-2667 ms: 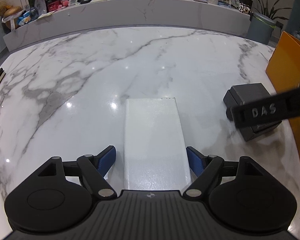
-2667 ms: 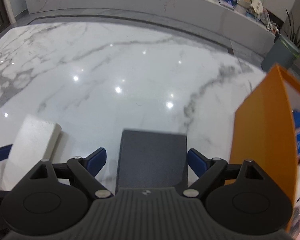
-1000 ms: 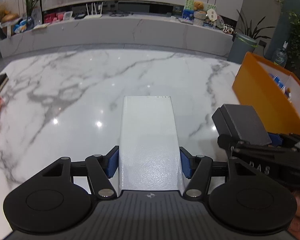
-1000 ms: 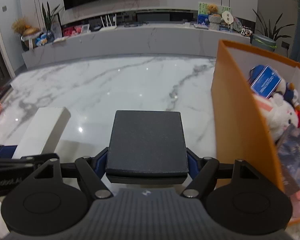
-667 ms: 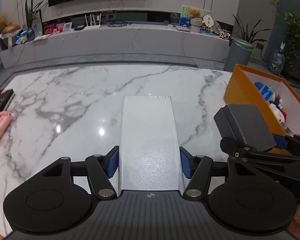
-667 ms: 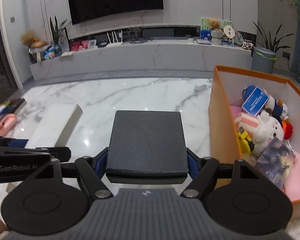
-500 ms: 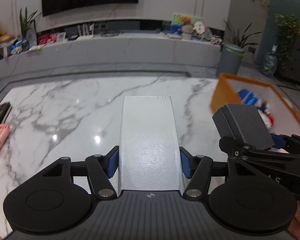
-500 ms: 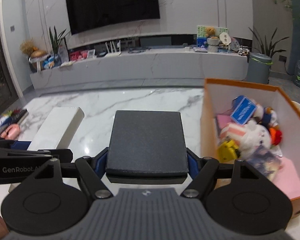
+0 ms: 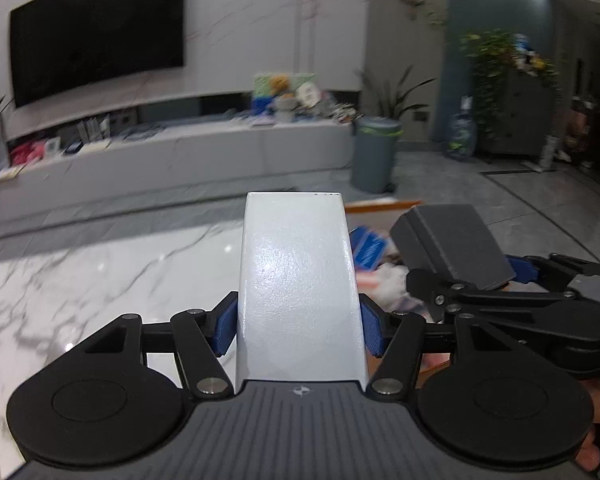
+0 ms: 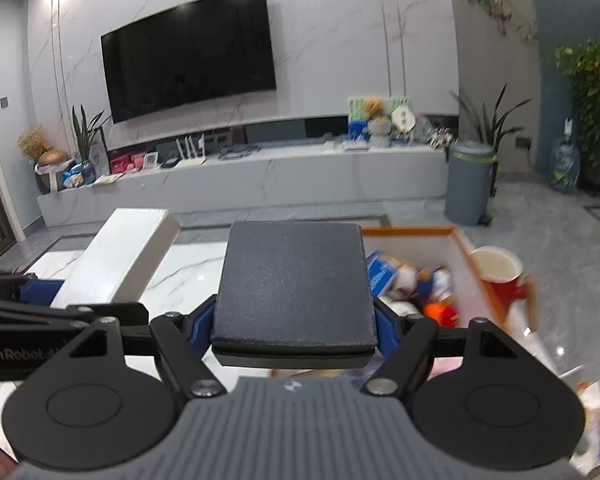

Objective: Organize objects
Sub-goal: 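Lift and carry the white case and grey box over the cardboard box, then lower both tools into the box and release the white case and grey box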

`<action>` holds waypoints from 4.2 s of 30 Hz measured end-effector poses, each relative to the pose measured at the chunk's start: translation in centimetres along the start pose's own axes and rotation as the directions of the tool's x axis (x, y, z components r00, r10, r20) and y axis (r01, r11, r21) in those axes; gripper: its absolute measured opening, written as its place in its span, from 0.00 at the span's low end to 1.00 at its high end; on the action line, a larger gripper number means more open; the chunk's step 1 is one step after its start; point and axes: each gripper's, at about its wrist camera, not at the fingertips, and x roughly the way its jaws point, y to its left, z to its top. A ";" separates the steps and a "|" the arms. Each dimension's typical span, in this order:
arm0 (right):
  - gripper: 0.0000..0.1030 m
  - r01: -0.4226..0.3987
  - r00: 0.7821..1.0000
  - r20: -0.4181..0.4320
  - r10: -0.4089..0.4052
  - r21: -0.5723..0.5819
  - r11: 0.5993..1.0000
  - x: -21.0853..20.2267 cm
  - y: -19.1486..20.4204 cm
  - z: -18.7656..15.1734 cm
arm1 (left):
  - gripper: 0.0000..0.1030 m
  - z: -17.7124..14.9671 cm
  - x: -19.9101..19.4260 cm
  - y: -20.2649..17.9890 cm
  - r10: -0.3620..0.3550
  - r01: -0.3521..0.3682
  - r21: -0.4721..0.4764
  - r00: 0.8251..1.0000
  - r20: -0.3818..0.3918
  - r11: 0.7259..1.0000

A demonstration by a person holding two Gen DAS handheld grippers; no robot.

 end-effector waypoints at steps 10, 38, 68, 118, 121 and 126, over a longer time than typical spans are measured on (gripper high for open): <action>0.74 0.072 0.995 0.071 -0.073 0.015 0.997 -5.0 -6.3 1.7 | 0.68 2.4 1.0 -5.9 -0.127 0.124 0.082 0.991 0.029 0.989; 0.74 0.116 0.985 -0.149 -0.091 0.168 0.979 7.9 -13.5 0.4 | 0.68 2.5 18.9 -3.6 -0.080 0.061 -0.097 0.975 -0.205 0.993; 0.74 0.163 0.939 -0.315 -0.138 0.054 0.985 14.6 -13.5 1.2 | 0.68 3.4 22.1 -1.2 -0.128 0.066 -0.224 0.953 -0.275 0.972; 0.38 -0.212 0.856 -0.243 0.456 0.640 0.739 18.9 -16.1 -1.4 | 0.69 2.7 22.2 0.8 -0.236 0.153 -0.332 0.945 -0.226 0.931; 0.31 -0.193 0.873 -0.255 0.416 0.603 0.774 18.1 -15.5 -0.7 | 0.70 3.1 21.1 0.1 -0.166 0.114 -0.262 0.968 -0.188 0.958; 0.30 -0.087 0.902 -0.357 0.243 0.400 0.912 17.9 -11.9 1.7 | 0.78 3.9 19.2 -1.4 -0.103 0.085 -0.131 0.985 -0.140 0.988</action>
